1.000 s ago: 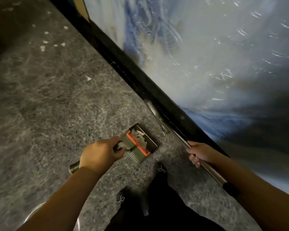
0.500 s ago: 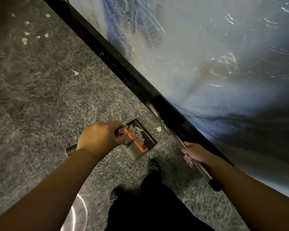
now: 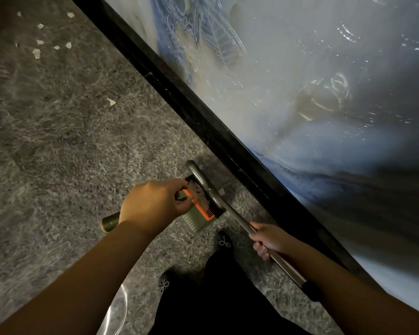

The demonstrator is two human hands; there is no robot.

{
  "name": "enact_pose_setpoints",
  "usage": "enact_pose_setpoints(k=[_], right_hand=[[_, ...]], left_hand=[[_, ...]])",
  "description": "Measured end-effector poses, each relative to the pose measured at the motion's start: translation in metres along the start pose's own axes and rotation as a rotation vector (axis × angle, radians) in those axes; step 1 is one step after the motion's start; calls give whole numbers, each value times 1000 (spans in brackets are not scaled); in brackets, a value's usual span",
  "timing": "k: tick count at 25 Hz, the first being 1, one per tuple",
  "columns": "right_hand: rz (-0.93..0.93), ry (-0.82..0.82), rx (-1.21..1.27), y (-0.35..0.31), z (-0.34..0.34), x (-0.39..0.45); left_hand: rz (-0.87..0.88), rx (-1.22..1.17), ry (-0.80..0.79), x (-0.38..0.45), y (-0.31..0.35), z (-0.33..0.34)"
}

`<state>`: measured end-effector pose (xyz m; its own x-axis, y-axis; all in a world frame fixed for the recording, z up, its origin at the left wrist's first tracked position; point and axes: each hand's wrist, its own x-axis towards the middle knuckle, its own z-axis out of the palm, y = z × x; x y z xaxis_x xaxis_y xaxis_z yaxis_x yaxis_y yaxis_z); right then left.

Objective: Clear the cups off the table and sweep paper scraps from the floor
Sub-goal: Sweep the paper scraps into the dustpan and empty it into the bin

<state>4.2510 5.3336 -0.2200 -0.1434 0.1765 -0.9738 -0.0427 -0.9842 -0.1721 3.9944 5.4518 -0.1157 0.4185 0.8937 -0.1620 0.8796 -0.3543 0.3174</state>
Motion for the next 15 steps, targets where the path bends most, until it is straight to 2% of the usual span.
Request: enact_pose_setpoints(k=[4, 9, 15], right_hand=[[-67, -6, 34, 4, 0, -13], [-149, 137, -101, -2, -9, -10], [-76, 221, -47, -24, -25, 33]], left_hand=[[-17, 12, -22, -11, 0, 1], [-33, 44, -75, -18, 4, 1], [-41, 65, -150, -12, 8, -3]])
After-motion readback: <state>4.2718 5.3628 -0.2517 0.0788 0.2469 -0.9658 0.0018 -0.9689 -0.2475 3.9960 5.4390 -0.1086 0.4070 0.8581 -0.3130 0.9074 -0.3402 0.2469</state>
